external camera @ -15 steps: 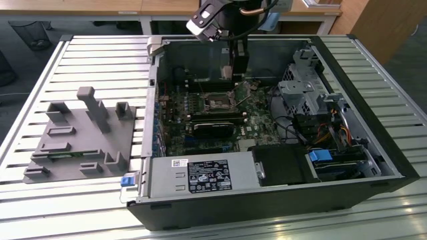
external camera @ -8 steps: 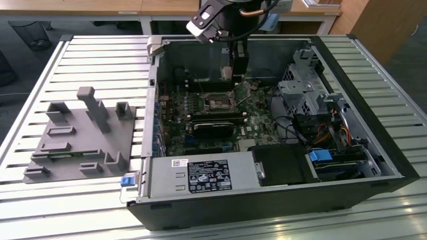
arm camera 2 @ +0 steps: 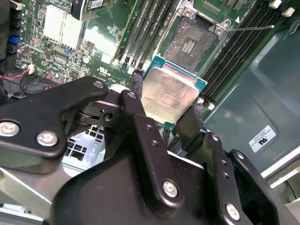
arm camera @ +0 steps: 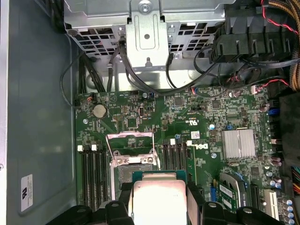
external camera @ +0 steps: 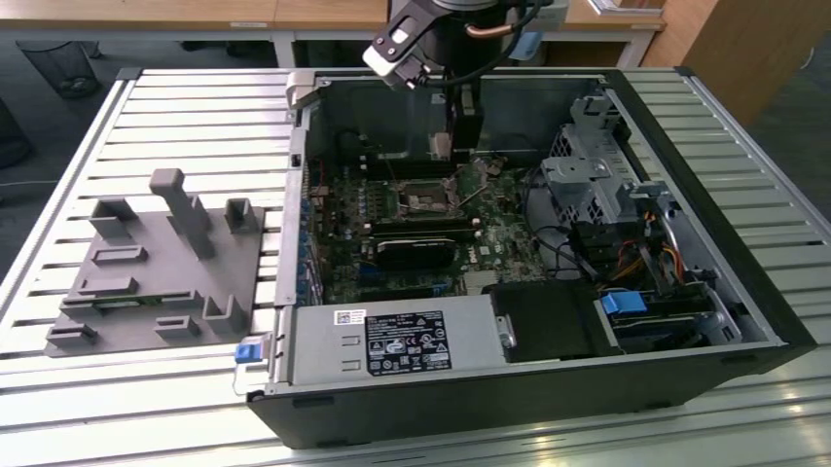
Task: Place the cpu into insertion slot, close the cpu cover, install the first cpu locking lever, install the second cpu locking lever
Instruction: 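Place the cpu into insertion slot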
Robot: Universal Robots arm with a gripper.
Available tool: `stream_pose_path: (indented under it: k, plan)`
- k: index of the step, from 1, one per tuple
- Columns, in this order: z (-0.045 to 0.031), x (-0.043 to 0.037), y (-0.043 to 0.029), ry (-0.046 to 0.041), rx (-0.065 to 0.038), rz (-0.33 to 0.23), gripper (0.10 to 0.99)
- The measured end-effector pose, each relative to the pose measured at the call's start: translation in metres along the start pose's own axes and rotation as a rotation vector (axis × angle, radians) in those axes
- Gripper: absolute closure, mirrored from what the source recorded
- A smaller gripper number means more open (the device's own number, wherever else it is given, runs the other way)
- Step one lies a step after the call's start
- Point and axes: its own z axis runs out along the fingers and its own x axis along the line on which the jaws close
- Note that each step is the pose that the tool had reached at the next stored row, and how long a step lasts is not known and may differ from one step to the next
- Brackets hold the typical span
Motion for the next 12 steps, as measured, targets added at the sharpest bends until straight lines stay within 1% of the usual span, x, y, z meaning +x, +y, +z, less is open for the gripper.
stream_pose_path:
  k: [12]
  plan:
    - [0.0025, 0.0, -0.0002, 0.0001, 0.0, 0.0, 0.541]
